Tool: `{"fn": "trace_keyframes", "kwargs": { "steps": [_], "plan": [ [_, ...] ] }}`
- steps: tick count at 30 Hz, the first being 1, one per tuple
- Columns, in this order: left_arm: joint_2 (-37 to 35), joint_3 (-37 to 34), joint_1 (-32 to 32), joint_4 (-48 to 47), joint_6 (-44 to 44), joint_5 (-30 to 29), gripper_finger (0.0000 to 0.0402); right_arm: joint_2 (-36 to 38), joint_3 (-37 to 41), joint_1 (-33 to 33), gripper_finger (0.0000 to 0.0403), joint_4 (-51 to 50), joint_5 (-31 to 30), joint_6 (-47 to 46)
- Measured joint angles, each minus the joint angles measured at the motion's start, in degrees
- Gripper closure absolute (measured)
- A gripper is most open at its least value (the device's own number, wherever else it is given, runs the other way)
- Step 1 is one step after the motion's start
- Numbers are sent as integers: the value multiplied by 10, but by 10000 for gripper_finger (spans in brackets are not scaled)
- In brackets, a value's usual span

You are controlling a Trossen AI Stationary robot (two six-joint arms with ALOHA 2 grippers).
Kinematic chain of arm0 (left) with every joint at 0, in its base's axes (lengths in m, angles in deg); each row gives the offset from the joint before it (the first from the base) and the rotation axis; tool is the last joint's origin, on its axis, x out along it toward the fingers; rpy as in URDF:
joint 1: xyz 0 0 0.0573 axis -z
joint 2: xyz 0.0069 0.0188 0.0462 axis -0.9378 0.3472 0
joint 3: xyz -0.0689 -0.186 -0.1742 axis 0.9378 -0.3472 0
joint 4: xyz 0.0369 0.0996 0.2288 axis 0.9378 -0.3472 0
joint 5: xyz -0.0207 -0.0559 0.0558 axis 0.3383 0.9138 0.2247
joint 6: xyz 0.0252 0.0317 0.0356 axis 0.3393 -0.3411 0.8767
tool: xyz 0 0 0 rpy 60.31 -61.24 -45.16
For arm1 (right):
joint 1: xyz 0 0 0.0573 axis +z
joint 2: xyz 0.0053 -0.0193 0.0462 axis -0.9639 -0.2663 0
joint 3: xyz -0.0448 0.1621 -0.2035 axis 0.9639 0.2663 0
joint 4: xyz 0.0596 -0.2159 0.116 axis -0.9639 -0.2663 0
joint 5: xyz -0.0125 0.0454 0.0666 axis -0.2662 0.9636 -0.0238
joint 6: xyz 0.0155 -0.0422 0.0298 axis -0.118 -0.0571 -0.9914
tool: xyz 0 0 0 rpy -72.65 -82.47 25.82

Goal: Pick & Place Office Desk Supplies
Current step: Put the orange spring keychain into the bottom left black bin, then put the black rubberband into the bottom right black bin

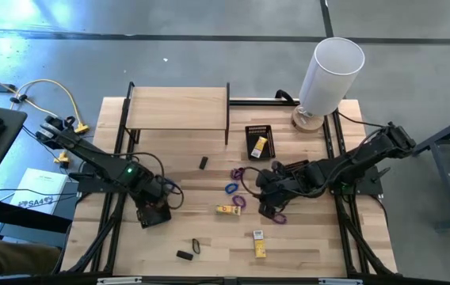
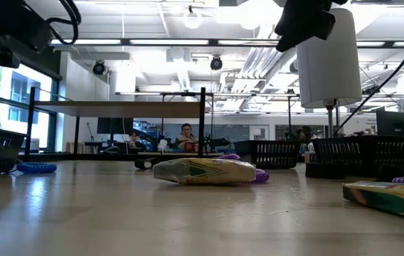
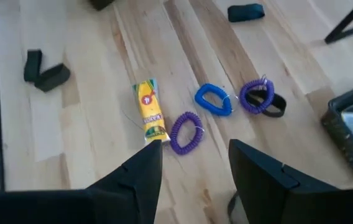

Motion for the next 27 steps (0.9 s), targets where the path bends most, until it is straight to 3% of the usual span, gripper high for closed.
{"fn": "trace_keyframes", "kwargs": {
  "steps": [6, 13, 20, 27],
  "plan": [
    [0, 0, 27, -4, -22, -3, 328, 0, 0, -2, 229, -1, 13, -57],
    [0, 0, 52, -5, -27, -70, 269, 0, 0, -2, 229, -17, 48, -114],
    [0, 0, 53, -10, 3, -87, 258, 0, 0, -5, 229, -43, 52, -139],
    [0, 0, 25, -10, -15, -26, 258, -5, 0, -61, 229, -168, 106, -249]
  ]
}}
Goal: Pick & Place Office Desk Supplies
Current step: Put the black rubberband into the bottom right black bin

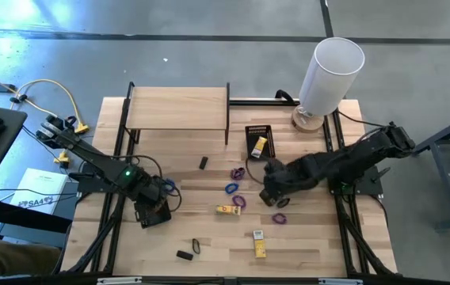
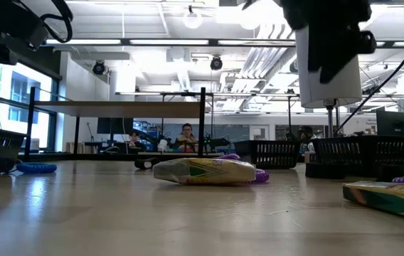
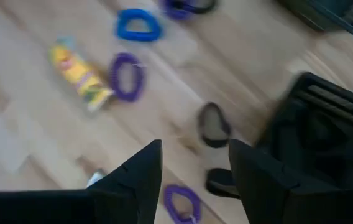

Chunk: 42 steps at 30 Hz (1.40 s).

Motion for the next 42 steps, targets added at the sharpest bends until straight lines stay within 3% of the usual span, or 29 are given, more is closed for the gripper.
{"fn": "trace_keyframes", "kwargs": {
  "steps": [9, 15, 26, 31, 37, 42],
  "plan": [
    [0, 0, -8, 18, -16, -28, 257, -57, 0, -68, 229, 63, 72, 103],
    [0, 0, 5, 48, -44, -30, 257, -124, 0, -81, 229, 52, 121, 112],
    [0, 0, 34, 74, -107, -62, 257, -189, 0, -56, 229, 54, 113, 237],
    [0, 0, 36, 88, -122, -75, 257, -194, 0, -49, 229, 54, 105, 259],
    [0, 0, 27, 133, -126, -81, 257, -194, 0, -51, 229, 56, 50, 274],
    [0, 0, 19, 183, -127, -98, 257, -209, 0, -50, 229, 61, 57, 307]
  ]
}}
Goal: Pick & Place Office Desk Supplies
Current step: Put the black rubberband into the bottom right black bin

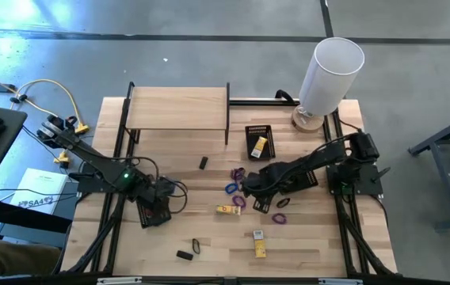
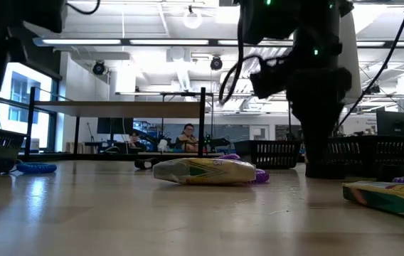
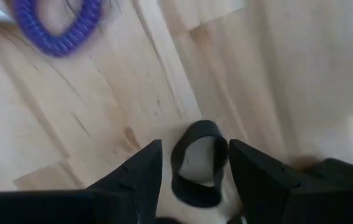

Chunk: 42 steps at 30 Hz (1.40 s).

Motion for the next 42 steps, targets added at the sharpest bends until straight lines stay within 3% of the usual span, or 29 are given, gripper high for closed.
{"fn": "trace_keyframes", "kwargs": {
  "steps": [14, 23, 27, 34, 39, 42],
  "plan": [
    [0, 0, -10, 102, 17, -41, 257, -43, -2, -13, 238, -17, 19, 64],
    [0, 0, -37, 117, 22, -57, 257, -38, -1, -14, 390, -7, 21, 103],
    [0, 0, -53, 125, 39, -58, 257, -22, 0, -8, 398, -17, -16, 106],
    [0, 0, -80, 146, 41, -58, 257, 51, -51, 18, 399, -118, -87, 100],
    [0, 0, -89, 185, 41, -58, 257, 115, -71, 27, 399, -185, -85, 55],
    [0, 0, -93, 215, 28, -58, 257, 153, -68, 23, 399, -238, -47, 16]
  ]
}}
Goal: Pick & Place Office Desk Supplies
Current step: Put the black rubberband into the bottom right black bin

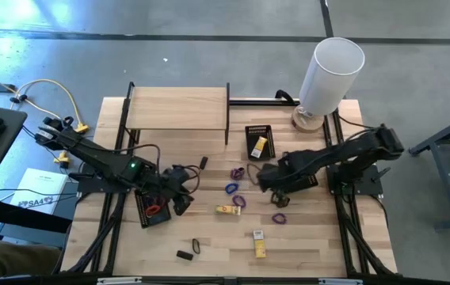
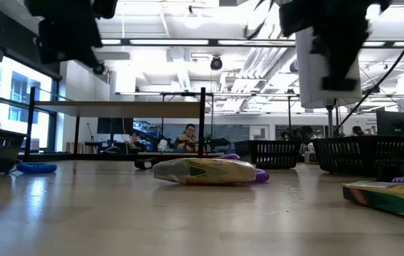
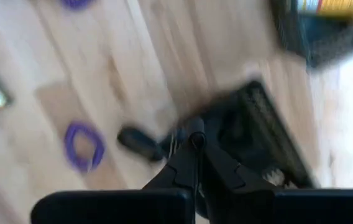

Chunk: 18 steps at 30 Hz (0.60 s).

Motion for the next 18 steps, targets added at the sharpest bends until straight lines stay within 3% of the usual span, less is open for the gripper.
{"fn": "trace_keyframes", "kwargs": {
  "steps": [6, 14, 18],
  "plan": [
    [0, 0, -2, 69, 10, 1, 257, 31, 0, -28, 399, -92, 37, -51],
    [4, 0, 0, 92, 17, 1, 257, 53, 77, -56, 399, -64, 98, -33],
    [10, 0, 8, 94, 4, 0, 257, 56, 131, -77, 399, 10, 109, -32]
  ]
}}
